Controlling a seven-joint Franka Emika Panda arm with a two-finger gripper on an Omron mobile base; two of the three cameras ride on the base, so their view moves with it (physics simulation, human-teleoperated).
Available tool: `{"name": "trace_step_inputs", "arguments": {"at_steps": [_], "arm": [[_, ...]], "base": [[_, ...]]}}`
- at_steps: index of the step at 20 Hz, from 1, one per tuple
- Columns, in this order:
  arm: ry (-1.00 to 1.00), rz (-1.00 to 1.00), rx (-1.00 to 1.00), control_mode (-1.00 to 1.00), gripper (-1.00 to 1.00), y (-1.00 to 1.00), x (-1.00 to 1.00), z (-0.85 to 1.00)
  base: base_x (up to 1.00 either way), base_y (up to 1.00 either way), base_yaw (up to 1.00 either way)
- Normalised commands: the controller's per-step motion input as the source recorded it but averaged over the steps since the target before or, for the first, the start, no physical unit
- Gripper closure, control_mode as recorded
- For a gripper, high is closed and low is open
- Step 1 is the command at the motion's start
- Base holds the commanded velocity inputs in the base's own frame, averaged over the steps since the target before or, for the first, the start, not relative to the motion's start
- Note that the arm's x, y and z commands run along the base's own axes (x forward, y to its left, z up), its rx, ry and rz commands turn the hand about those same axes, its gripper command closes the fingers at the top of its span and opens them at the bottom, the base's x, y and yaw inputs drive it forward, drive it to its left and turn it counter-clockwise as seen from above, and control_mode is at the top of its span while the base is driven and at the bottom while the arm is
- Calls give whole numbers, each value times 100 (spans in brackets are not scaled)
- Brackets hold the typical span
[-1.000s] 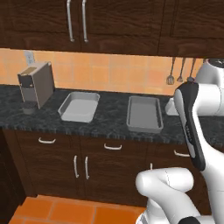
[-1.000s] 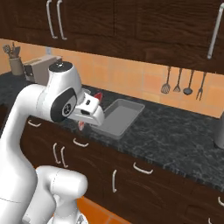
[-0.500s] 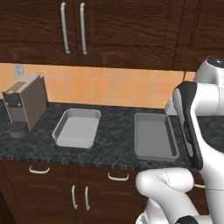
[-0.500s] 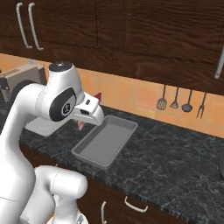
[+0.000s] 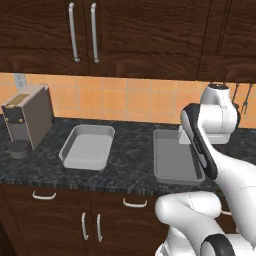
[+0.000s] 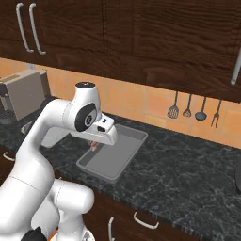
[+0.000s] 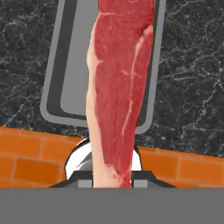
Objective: Place one avocado and one steak in each tupperware on the nearby counter, to pack two identical lunches.
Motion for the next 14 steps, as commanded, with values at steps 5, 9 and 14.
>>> {"name": "trace_step_inputs", "arguments": {"at_steps": [5, 9, 14], "arm": [[-4, 1, 13, -100, 100, -5, 42, -91], [-6, 1, 8, -100, 100, -2, 29, -79], [0, 0, 0, -100, 100, 0, 36, -64]], "base": [[0, 0, 0], [0, 0, 0], [0, 0, 0]]}}
